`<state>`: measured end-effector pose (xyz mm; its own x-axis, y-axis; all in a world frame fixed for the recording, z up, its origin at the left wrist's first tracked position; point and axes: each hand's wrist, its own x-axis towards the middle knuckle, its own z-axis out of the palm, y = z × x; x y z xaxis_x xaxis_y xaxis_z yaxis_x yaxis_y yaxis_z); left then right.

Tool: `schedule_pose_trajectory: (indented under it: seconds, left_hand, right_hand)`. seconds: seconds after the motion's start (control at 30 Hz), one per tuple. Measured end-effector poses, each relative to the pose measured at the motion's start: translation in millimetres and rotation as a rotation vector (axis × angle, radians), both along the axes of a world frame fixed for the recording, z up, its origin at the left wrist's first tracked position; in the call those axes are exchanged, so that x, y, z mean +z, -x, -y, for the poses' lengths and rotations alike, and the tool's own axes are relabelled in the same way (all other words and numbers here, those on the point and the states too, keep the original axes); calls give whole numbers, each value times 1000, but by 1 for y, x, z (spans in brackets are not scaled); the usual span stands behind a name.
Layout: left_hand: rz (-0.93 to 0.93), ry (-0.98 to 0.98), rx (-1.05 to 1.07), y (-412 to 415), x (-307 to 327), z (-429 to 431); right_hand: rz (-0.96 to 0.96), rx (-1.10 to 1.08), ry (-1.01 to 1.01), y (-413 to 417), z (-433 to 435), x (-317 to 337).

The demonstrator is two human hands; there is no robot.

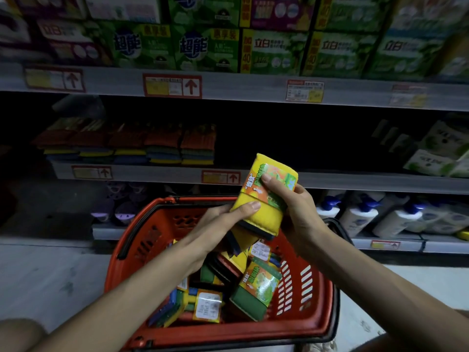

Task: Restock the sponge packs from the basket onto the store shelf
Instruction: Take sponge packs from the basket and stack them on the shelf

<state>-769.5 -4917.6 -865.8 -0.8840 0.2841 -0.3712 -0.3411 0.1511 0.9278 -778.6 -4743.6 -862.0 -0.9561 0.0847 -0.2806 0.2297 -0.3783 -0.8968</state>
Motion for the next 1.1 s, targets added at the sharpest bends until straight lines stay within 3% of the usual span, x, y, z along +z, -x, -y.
schedule_pose_trajectory:
  seconds: [1.1]
  left_hand:
    - [81,101,26,-6,-7,-3]
  right_hand:
    - [3,-36,-133,4,2,8]
